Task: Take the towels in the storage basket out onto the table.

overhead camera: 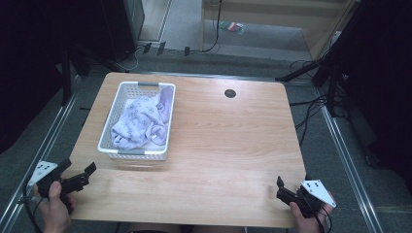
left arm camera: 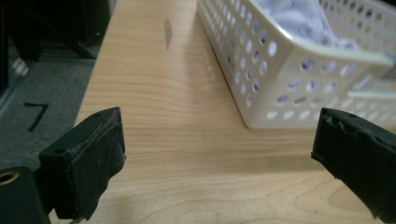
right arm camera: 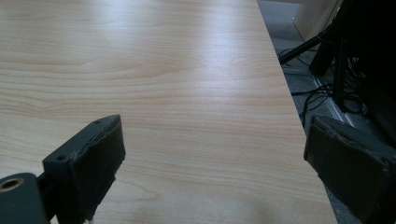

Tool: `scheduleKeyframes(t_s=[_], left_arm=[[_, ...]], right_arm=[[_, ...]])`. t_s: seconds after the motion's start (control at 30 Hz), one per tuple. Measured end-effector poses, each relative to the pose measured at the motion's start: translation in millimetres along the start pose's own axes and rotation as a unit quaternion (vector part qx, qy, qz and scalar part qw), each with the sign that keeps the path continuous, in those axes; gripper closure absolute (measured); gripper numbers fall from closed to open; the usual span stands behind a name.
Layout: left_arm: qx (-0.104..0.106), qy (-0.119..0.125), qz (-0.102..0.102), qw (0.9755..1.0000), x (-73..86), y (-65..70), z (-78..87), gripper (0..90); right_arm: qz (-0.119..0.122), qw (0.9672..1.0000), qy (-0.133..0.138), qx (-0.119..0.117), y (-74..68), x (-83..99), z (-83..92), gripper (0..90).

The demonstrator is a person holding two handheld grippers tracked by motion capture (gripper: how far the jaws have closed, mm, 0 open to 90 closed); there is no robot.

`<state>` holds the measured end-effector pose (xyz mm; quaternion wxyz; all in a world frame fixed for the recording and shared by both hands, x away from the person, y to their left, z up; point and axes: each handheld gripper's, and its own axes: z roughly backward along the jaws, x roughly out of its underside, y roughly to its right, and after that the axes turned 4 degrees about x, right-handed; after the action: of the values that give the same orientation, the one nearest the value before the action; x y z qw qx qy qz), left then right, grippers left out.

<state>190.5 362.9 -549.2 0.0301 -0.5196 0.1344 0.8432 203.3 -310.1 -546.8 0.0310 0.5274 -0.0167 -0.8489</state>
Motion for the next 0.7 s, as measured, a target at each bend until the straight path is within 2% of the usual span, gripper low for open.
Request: scheduleKeyframes(t_s=[0.1,0.23,0.27,0.3,0.4,0.43,0.47,0.53,0.7], left_arm=[[-0.007,0.005,-0.006,0.9999,0.4,2.3,0.7,4.4],[-0.008,0.012,0.0,0.9999,-2.7,1.5,5.9,5.1],[-0.01,0.02,0.009,0.9997,-8.4,2.6,9.8,5.1],[-0.01,0.02,0.009,0.9997,-8.4,2.6,9.8,5.1],[-0.014,0.027,0.005,0.9995,-25.3,10.1,14.8,5.2],[-0.014,0.027,0.005,0.9995,-25.3,10.1,14.8,5.6],[-0.018,0.024,-0.001,0.9996,-32.6,14.9,14.3,5.7],[-0.019,0.023,-0.004,0.9995,-34.9,17.5,14.0,7.5],[-0.002,0.01,-0.026,0.9996,-49.6,33.7,8.6,7.3]], right_arm=[[0.002,1.0,0.001,-0.001,-0.1,-0.1,-0.3,5.3],[0.003,1.0,0.001,-0.001,-0.5,0.0,0.1,5.3],[0.004,1.0,0.002,-0.001,-0.1,0.1,0.2,5.3],[0.004,1.0,0.002,-0.001,-0.1,0.1,0.2,5.3],[0.005,1.0,0.002,0.0,-0.4,0.1,0.3,5.3],[0.004,1.0,0.003,0.0,-0.5,0.0,0.3,5.3],[0.004,1.0,0.002,0.0,-0.4,0.0,0.3,5.3],[0.005,1.0,0.003,0.0,-0.3,0.1,0.4,5.3],[0.005,1.0,0.003,0.0,-0.5,0.0,0.4,5.3]])
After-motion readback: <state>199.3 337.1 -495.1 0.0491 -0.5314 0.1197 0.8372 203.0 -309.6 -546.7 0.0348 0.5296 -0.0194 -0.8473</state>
